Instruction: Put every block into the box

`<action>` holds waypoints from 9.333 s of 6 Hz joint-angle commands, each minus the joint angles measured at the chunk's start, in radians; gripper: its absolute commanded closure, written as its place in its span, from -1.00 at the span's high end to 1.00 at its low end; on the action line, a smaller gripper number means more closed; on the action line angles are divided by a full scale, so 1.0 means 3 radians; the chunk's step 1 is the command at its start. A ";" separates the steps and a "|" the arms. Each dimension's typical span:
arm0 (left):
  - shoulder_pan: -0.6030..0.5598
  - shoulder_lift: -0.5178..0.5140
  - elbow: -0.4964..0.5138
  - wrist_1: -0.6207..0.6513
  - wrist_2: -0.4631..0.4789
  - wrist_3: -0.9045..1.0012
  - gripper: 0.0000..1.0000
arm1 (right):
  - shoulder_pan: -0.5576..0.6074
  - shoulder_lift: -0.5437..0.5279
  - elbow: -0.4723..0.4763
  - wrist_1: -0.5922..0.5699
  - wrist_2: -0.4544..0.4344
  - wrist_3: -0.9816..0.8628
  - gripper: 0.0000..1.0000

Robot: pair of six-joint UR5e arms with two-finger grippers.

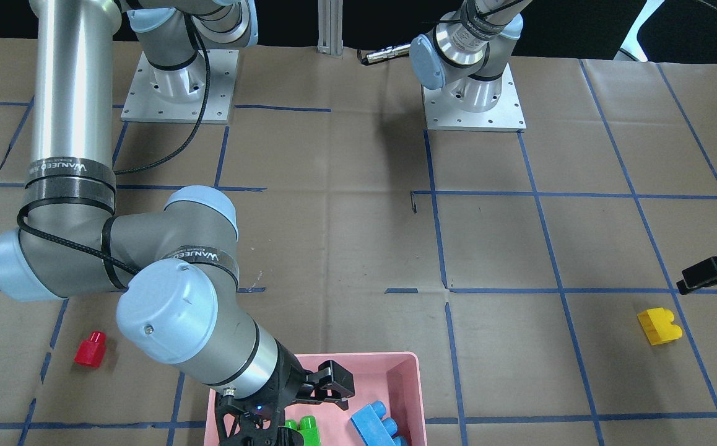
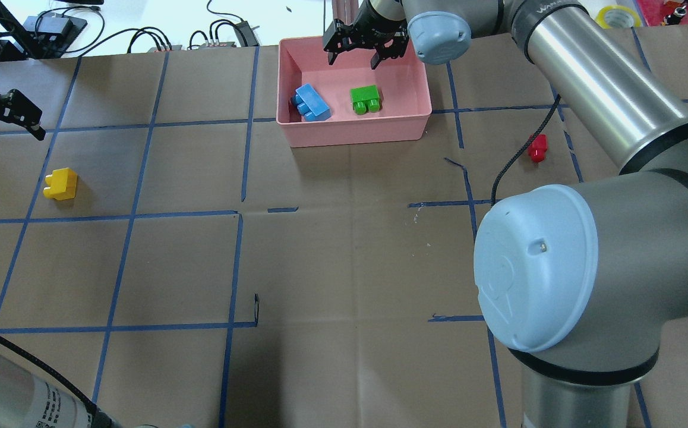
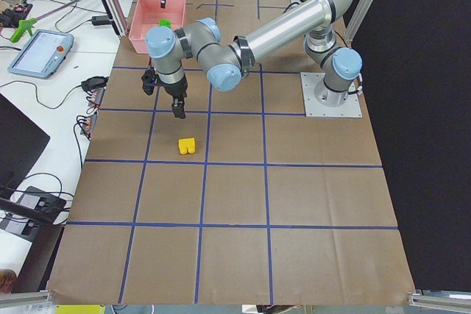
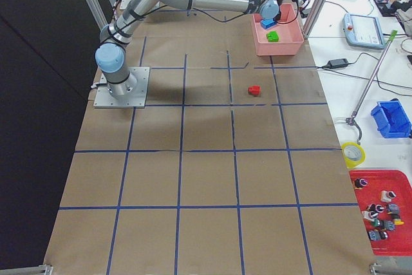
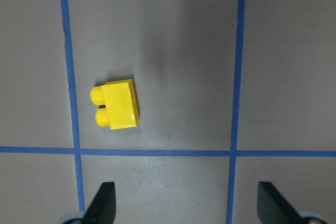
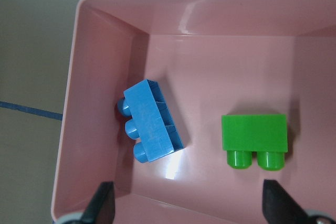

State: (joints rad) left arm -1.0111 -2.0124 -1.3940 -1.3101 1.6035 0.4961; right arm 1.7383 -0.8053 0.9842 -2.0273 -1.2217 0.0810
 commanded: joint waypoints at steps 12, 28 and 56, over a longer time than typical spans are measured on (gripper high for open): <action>0.0215 -0.0670 -0.0507 0.1202 -0.0278 -0.0099 0.88 | -0.1566 -0.1136 0.2523 -0.0782 -0.0867 -0.1119 0.95; -0.1493 -0.0269 0.1479 -0.1057 -0.0043 -0.0387 -1.00 | -0.1428 -0.0721 0.2411 -0.1439 -0.1087 -0.1134 -0.88; -0.1799 0.1452 -0.0523 -0.0777 -0.0170 -0.0861 0.98 | -0.0354 -0.1715 0.0945 0.2064 -0.0686 -0.0618 0.99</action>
State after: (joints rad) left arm -1.5498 -1.5738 -1.5491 -1.5432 1.5524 0.2380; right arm 1.6331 -1.2228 1.1995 -1.5316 -1.3687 -0.1036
